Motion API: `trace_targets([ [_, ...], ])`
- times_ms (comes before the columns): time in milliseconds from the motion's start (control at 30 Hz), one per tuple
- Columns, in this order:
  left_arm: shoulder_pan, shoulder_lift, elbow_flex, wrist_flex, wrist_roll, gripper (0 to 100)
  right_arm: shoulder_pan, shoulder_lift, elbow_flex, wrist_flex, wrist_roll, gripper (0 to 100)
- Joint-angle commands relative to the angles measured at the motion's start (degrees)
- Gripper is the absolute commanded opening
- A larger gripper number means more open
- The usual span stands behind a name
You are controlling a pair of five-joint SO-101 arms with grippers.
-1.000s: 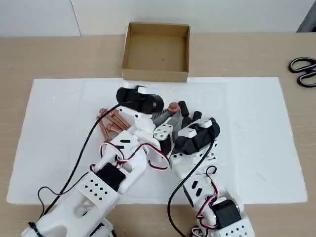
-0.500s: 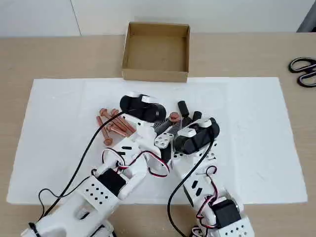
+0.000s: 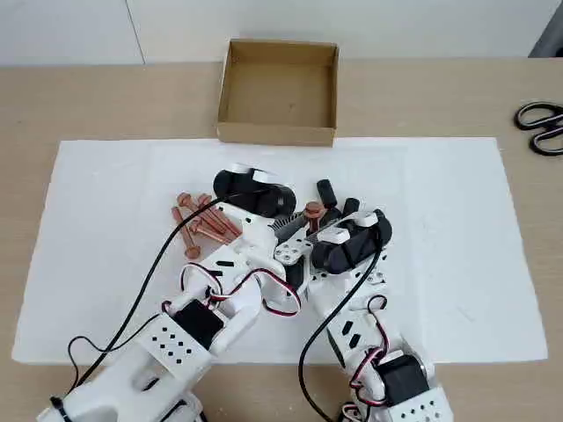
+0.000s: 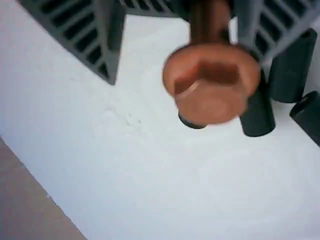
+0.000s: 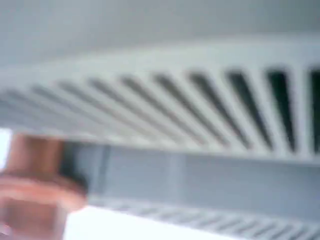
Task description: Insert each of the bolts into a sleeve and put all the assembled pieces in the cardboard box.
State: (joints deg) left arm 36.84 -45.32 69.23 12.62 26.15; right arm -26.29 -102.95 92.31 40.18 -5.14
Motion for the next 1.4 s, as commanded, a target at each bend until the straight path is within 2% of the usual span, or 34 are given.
trace_targets([
  [0,1.0,-0.4,-1.5,1.1,-0.2,16,0.0,-0.7,-1.1,-1.8,-0.5,0.4],
  [167,1.1,-0.4,-3.5,1.1,-0.1,17,0.0,-0.7,-1.0,-1.8,-0.5,0.4],
  [267,1.1,-0.4,-3.5,1.7,0.1,22,0.0,-0.7,-1.0,-1.8,-0.5,0.4],
  [433,1.1,-0.4,-7.2,9.1,0.2,29,0.0,-0.7,-1.0,-1.7,-0.5,0.4],
  [633,0.4,-0.4,-12.8,17.0,0.0,30,0.0,-0.7,-1.0,-1.7,-0.5,0.4],
  [800,-6.0,-0.4,-15.1,17.2,0.0,30,0.1,-0.7,-1.0,-1.6,-0.5,0.4],
  [1067,-7.2,-0.4,-17.0,17.4,-0.1,30,0.1,-0.7,-0.9,-1.6,-0.5,0.4],
  [1200,-14.2,-0.4,-17.0,17.7,-0.1,30,0.2,-0.7,-0.9,-1.5,-0.5,0.4],
  [1300,-20.7,-0.4,-17.5,22.2,-0.4,30,0.9,-0.7,-0.8,-1.4,-0.4,0.4],
  [1367,-25.3,-0.4,-17.9,26.6,-3.6,30,2.6,-0.7,-0.4,-1.7,-0.4,0.4],
])
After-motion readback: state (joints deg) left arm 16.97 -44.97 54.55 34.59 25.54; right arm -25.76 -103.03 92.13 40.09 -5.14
